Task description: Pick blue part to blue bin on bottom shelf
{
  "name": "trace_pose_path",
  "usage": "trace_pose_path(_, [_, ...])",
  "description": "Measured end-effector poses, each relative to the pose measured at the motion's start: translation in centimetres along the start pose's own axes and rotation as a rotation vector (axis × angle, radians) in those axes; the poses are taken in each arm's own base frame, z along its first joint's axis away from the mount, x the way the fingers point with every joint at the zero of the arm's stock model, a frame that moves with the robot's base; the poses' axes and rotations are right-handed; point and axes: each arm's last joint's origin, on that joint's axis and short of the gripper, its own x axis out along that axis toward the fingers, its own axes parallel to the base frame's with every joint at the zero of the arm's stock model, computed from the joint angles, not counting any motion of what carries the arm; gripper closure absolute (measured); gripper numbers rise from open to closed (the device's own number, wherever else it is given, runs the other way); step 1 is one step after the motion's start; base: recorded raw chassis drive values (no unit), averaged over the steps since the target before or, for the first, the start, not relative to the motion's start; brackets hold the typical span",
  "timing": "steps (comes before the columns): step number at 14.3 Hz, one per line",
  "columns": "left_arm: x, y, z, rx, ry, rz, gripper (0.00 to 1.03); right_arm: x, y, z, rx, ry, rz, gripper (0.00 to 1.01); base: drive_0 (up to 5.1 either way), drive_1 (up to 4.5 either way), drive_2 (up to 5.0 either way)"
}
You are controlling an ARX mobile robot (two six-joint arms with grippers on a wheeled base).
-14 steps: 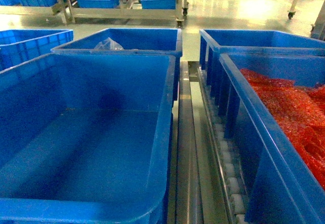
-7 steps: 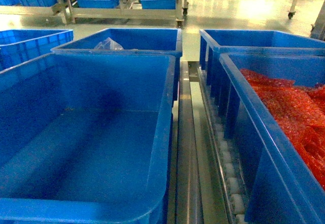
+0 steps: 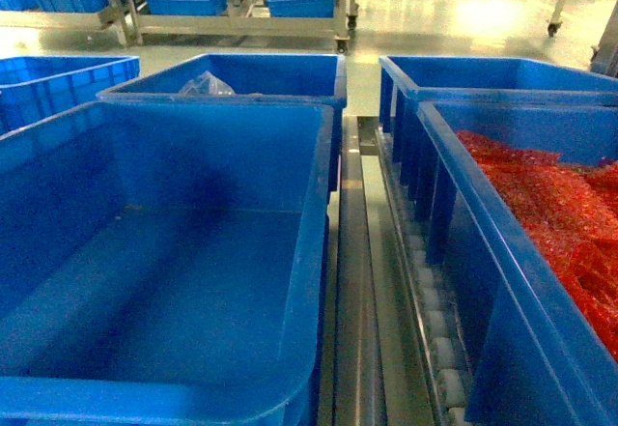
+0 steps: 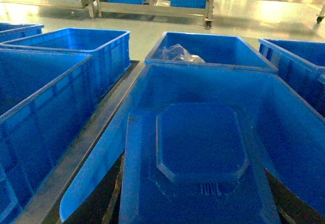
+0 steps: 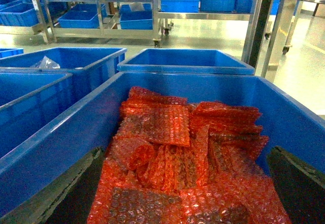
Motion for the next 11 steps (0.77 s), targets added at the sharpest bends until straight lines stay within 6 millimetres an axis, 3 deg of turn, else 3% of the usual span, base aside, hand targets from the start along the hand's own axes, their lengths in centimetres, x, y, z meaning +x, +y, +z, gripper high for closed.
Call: trace_pose_path(11, [0.0,0.0,0.0,0.0,0.0,0.0,0.6,0.0,0.0,0.0,0.0,0.0,0.0,0.03,0.0,0.0,0.0])
